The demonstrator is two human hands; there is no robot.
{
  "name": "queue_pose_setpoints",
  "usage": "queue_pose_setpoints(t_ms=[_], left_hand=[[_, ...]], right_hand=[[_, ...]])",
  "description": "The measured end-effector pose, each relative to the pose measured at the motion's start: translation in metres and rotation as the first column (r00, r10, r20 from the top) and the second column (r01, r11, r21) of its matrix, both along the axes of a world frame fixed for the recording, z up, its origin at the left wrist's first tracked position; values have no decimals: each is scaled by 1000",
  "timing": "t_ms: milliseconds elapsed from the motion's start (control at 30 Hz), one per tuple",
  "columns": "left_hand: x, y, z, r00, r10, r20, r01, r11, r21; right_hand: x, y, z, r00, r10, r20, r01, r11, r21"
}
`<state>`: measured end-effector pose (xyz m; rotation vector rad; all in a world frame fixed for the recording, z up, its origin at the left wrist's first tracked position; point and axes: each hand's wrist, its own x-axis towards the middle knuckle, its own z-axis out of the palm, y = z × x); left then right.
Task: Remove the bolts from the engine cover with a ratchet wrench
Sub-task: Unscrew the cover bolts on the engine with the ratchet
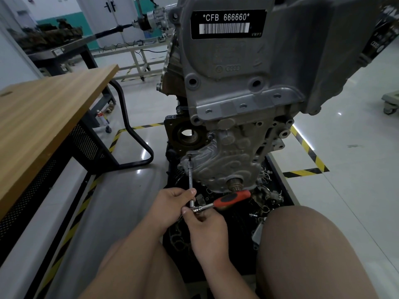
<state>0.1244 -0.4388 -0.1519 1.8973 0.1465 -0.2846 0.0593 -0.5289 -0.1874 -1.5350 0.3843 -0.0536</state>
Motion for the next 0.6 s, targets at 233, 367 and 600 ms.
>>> queue_pose_setpoints(t_ms=[233,367,600], left_hand=[[-2,-1,3,1000,-19,-19,18,998,-57],[-3,-3,4,999,-15,-32,14,1000,-25],[-5,-4,5,996,-58,-71,55,998,-42]], right_hand=[[-1,8,2,996,24,-82,3,949,315],[0,14,11,971,84,-226,73,792,607],[1,12,12,935,257,-246,161,309,937]])
